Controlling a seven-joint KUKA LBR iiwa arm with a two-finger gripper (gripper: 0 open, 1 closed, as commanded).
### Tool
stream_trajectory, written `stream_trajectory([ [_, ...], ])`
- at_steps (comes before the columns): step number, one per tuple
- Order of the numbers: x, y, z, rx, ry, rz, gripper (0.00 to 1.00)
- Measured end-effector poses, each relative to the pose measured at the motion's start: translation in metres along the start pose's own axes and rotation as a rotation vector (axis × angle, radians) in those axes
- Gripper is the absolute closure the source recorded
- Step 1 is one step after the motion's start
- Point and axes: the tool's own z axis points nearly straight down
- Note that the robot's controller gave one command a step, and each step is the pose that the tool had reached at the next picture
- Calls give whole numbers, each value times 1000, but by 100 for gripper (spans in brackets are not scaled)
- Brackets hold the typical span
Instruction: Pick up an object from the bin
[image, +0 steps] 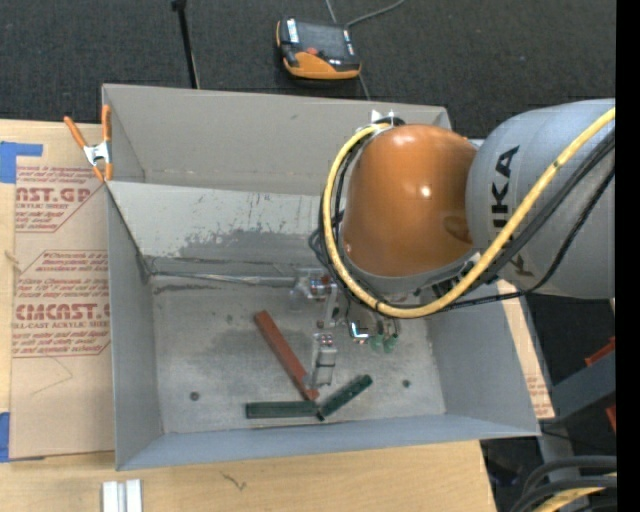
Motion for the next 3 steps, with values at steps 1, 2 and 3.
stream_trajectory([
  [1,-2,-1,-4,-1,-8,2,0],
  [2,-11,-2,48,-3,-10,159,0],
  [3,-15,-6,85,-1,-5,351,0],
])
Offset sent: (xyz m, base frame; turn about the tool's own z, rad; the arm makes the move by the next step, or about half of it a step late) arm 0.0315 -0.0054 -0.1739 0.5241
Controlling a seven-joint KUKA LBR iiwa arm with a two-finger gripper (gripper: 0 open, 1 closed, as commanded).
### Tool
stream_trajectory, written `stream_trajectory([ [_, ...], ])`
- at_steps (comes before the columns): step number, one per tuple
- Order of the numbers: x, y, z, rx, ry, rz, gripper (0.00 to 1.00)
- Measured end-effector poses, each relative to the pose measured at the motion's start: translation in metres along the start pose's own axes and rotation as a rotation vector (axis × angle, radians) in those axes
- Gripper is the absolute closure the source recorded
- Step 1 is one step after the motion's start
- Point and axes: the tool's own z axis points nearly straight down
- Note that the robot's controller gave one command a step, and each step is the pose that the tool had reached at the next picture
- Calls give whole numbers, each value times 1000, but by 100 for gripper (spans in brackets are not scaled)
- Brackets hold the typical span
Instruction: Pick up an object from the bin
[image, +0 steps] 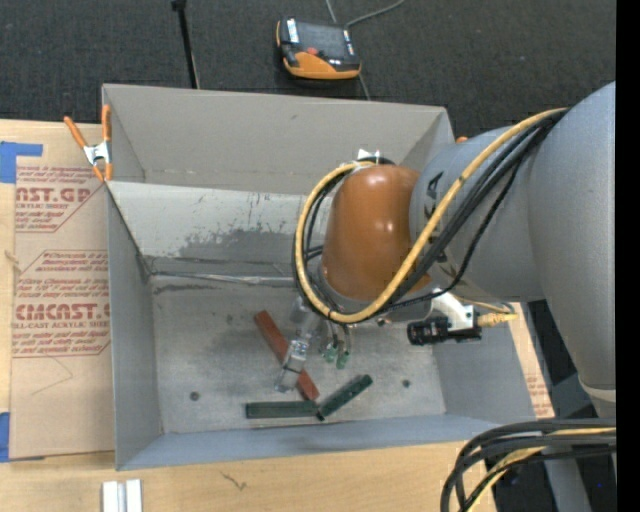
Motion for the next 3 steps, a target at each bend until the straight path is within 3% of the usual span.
stream_trajectory([
  [1,-30,8,17,-1,-4,-36,0],
  [2,-31,-8,78,-3,-4,197,0],
  [3,-32,7,87,-2,-5,170,100],
])
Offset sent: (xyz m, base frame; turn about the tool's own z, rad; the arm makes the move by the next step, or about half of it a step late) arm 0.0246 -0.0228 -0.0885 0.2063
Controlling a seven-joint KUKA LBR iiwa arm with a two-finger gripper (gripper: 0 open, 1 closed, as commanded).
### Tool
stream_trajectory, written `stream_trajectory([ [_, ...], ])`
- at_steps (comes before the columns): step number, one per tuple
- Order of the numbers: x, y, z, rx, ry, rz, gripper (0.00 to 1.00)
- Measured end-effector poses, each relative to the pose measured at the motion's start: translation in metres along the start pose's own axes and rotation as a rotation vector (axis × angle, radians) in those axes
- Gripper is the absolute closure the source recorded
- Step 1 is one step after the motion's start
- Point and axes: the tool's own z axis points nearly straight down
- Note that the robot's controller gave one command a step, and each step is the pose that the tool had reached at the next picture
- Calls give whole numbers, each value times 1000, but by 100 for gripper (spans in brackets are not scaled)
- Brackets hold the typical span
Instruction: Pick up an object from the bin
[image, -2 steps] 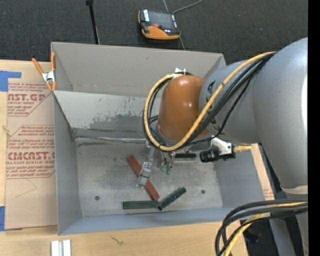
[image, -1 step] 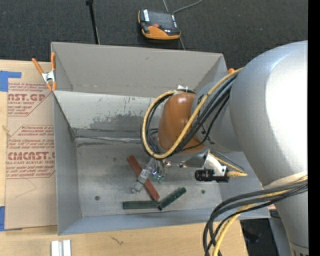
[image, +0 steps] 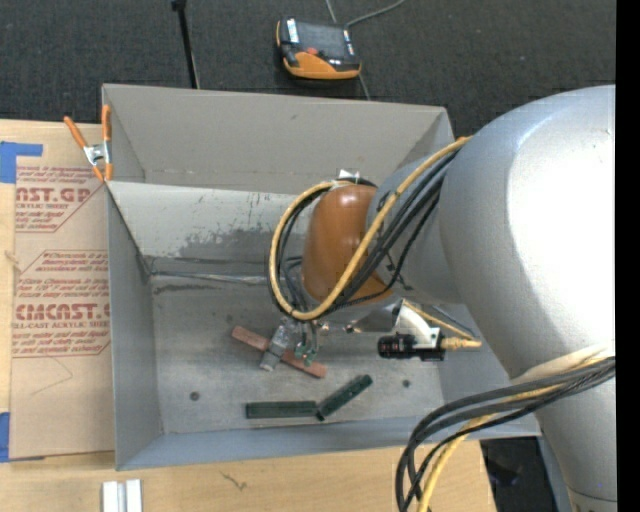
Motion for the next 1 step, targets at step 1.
stream_trajectory([
  [1,0,0,0,0,0,0,100],
])
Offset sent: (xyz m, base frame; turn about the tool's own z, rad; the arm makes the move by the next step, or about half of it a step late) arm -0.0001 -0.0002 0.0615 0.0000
